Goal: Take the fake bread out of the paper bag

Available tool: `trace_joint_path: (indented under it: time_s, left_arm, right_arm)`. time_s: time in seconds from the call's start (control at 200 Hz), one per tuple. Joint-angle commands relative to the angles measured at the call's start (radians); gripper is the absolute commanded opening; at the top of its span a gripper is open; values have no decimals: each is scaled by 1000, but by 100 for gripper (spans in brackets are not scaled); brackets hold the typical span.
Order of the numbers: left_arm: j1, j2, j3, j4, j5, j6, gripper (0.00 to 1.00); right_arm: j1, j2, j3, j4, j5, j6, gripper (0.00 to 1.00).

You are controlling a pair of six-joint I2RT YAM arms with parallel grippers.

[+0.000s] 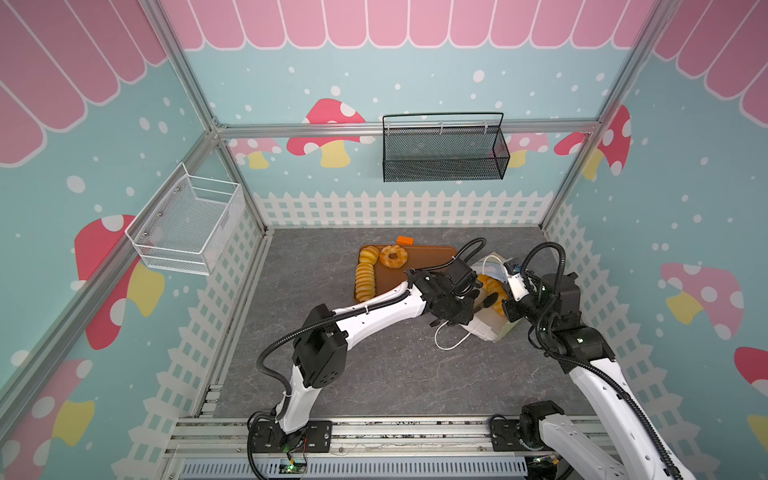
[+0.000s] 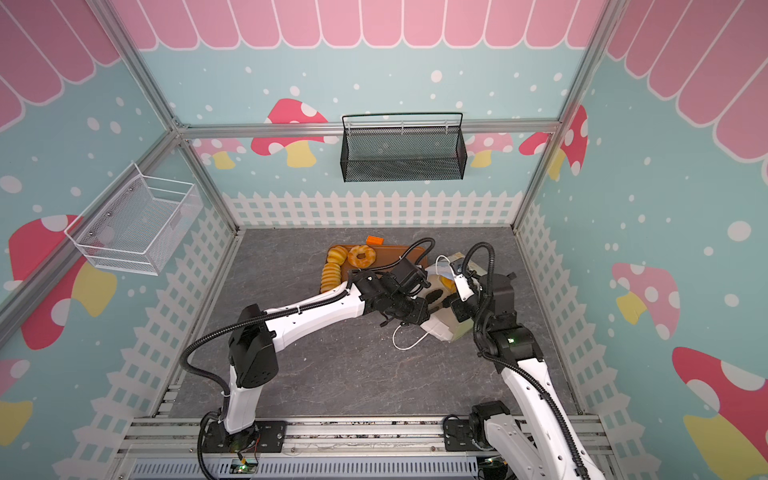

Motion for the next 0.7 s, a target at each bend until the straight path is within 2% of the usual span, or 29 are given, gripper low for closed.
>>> trace_joint_path:
  time_s: [0.0,0.505,0.58,0.695]
  left_arm:
    - [-15,28,54,83,51,-61,46]
    - [-17,170,156,88,64,-91,46]
    - [-16,158,159,88,48,-76,41]
    - [-16,126,154,92,36,-52,27]
  right_arm:
    - [1,-17,-10,28,-31,1,0]
    - [1,-17,-3,41,-52,26,0]
    - [0,-11,-5,48,-56,27,0]
    - [1,-5,-2,50,-49,17,0]
